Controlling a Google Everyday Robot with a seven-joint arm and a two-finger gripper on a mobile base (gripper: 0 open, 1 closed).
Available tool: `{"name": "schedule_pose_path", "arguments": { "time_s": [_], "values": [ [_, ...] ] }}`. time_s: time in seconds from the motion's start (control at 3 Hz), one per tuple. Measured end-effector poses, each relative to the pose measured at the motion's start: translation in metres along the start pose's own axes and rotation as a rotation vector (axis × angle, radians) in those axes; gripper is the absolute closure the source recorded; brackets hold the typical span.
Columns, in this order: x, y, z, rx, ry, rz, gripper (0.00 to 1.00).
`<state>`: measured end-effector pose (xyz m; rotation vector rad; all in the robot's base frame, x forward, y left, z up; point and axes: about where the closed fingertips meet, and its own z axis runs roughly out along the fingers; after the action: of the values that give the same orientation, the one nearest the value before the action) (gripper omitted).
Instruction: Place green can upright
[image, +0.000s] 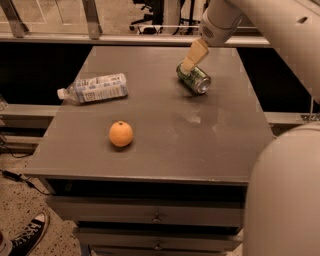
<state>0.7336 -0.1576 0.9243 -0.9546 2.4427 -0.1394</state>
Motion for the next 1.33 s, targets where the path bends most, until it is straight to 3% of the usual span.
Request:
{"name": "schedule_pose_path", "arguments": {
  "time_s": [0.33, 0.67, 1.33],
  "values": [
    [-0.002, -0.005, 0.022, 0.025, 0.065, 0.026, 0.00],
    [-0.006, 0.006, 0.043, 0.012, 0.123, 0.030, 0.00],
    [-0.017, 0.035, 0.072, -0.071, 0.176, 0.043, 0.05]
  ]
}}
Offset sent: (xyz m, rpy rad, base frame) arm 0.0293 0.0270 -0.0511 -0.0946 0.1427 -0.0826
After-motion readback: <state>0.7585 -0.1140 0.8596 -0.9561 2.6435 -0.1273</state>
